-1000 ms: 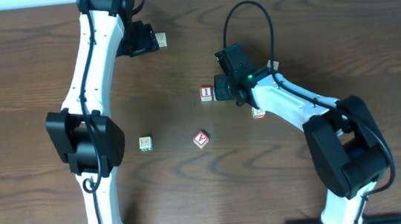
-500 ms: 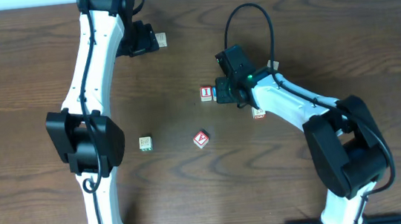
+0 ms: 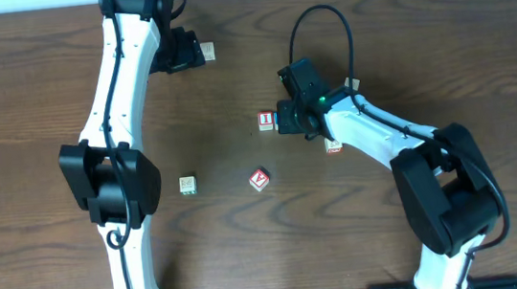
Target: Spell out Ai2
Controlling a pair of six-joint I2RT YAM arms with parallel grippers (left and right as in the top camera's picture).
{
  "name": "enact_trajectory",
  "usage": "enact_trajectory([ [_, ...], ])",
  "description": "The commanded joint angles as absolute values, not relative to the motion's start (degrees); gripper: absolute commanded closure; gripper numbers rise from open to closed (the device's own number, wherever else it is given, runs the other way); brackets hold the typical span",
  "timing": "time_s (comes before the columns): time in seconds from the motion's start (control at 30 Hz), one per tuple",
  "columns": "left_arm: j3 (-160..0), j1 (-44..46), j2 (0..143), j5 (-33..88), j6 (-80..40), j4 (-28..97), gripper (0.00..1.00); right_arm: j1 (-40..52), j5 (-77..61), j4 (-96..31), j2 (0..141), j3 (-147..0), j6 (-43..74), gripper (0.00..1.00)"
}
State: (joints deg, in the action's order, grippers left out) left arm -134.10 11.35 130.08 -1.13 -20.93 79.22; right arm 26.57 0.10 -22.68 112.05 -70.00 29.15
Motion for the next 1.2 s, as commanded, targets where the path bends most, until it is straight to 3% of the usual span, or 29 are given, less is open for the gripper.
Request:
enact_trajectory([
  [0.0, -135.1, 11.3, 128.9, -1.9, -20.6, 79.5, 0.05, 26.3, -0.5, -22.6, 112.6, -69.6, 30.2, 0.99],
  [0.8, -135.1, 11.3, 128.9, -1.9, -20.5, 79.5, 0.05, 26.1, 3.4, -20.7, 112.6, -69.6, 30.2, 0.99],
  [1.17, -135.1, 11.3, 128.9, -2.1, -19.2, 80.9, 0.04, 20.8, 5.8, -20.9, 111.3, -76.3, 24.4, 0.99],
])
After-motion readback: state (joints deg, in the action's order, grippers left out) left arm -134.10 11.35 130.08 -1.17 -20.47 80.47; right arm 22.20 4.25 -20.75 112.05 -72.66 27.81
